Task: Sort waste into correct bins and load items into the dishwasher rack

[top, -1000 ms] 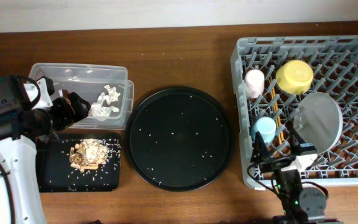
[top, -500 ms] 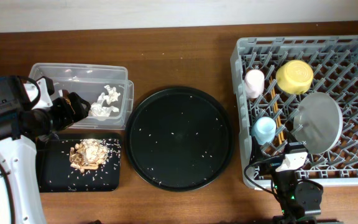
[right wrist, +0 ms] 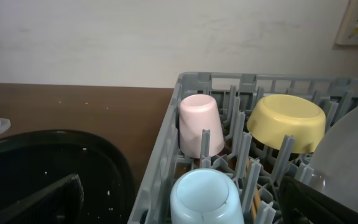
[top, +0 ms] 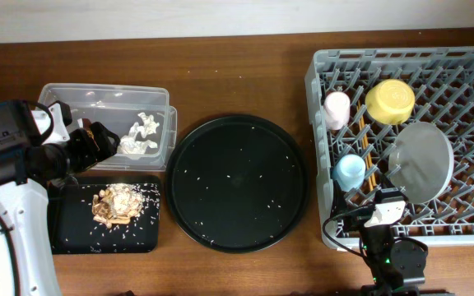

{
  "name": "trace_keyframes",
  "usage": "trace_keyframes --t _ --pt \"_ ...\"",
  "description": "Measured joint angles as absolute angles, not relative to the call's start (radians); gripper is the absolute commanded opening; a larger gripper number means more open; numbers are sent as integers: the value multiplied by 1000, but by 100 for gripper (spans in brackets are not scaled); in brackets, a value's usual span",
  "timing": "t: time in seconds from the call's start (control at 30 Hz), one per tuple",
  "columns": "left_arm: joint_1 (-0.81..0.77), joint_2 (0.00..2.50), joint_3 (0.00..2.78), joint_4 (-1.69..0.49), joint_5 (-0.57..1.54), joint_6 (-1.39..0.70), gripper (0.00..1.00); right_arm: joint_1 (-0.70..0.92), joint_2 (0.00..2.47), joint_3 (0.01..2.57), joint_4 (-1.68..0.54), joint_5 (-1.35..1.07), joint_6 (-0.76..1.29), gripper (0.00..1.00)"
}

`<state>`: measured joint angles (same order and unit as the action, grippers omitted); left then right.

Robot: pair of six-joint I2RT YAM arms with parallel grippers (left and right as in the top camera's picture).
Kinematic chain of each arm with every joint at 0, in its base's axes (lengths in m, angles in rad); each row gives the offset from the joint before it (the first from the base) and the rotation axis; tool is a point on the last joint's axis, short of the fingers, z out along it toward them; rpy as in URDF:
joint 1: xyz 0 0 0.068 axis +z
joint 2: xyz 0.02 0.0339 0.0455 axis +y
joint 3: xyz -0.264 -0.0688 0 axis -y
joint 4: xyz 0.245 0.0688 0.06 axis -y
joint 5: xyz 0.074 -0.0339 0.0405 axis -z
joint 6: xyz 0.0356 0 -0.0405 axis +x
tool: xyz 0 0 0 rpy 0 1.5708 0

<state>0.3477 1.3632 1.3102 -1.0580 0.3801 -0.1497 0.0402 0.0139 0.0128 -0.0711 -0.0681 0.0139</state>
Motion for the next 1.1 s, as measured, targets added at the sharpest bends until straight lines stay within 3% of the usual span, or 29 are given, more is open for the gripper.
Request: trace_keyframes --t 0.63,1.1 --pt "347 1343 1308 -1059 380 -150 100 40 14 13 -71 -68 14 98" --pt "141 873 1259 -1065 287 -150 100 40 14 13 -71 -68 14 98"
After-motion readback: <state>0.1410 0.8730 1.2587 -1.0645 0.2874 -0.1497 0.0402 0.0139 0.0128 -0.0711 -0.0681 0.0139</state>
